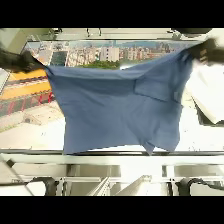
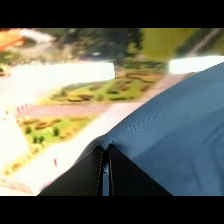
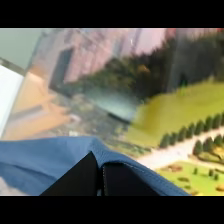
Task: Fold the shirts.
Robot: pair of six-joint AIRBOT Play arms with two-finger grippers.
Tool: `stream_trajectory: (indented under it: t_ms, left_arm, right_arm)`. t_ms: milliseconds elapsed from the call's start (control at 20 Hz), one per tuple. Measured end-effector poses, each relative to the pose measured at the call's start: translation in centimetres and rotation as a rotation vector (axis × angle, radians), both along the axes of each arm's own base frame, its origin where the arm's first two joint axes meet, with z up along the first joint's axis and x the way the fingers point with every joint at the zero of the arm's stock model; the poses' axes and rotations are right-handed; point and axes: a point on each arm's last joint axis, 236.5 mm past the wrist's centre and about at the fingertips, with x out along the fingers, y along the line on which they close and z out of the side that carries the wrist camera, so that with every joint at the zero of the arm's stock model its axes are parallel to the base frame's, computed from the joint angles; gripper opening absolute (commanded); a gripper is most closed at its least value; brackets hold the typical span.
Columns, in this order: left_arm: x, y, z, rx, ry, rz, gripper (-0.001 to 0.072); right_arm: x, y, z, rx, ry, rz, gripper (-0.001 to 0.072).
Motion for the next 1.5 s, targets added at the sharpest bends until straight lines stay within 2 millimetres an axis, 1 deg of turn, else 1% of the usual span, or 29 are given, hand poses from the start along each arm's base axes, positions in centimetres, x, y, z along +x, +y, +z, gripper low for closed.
stream_trajectory:
  t_ms: [100, 150, 200, 300, 400, 500, 650, 750, 900, 1200, 1350, 1500]
  left_arm:
    - [2.8, 1.2, -5.1, 0.005, 0.024, 0.035, 0.0019]
    - [4.0, 1.9, -7.4, 0.014, 0.025, 0.052, 0.0020]
    - [5.1, 2.5, -9.3, 0.026, 0.019, 0.065, 0.0020]
    - [6.8, 3.3, -11.5, 0.046, 0.000, 0.072, 0.0020]
    - [8.3, 3.5, -12.8, 0.062, -0.017, 0.055, 0.0018]
    - [9.3, 3.4, -13.0, 0.070, -0.034, 0.033, 0.0018]
    - [9.6, 3.6, -12.5, 0.067, -0.033, 0.009, 0.0018]
    - [9.1, 3.6, -12.7, 0.055, -0.006, -0.003, 0.0018]
    - [8.0, 3.3, -13.7, 0.041, 0.043, -0.025, 0.0018]
    - [5.4, 1.7, -17.0, 0.013, 0.149, -0.062, 0.0018]
    - [4.7, 1.2, -17.9, 0.007, 0.173, -0.073, 0.0018]
    - [4.5, 1.0, -18.3, 0.006, 0.178, -0.078, 0.0018]
  right_arm:
    - [2.7, 0.4, -6.7, 0.045, 0.083, -0.022, 0.0012]
    - [3.8, 0.4, -9.3, 0.076, 0.106, -0.039, 0.0012]
    - [4.8, 0.3, -11.5, 0.108, 0.121, -0.061, 0.0012]
    - [6.4, -0.1, -14.4, 0.161, 0.132, -0.095, 0.0012]
    - [7.4, -0.8, -16.2, 0.187, 0.134, -0.122, 0.0012]
    - [8.2, -1.7, -16.5, 0.202, 0.119, -0.142, 0.0012]
    - [8.6, -2.9, -16.1, 0.225, 0.100, -0.145, 0.0013]
    - [8.6, -3.5, -15.9, 0.233, 0.093, -0.139, 0.0012]
    - [8.2, -4.0, -16.1, 0.218, 0.096, -0.126, 0.0013]
    - [7.0, -5.3, -18.3, 0.139, 0.157, -0.112, 0.0013]
    - [6.3, -6.2, -19.5, 0.106, 0.203, -0.115, 0.0012]
    - [5.7, -6.9, -20.5, 0.080, 0.246, -0.122, 0.0012]
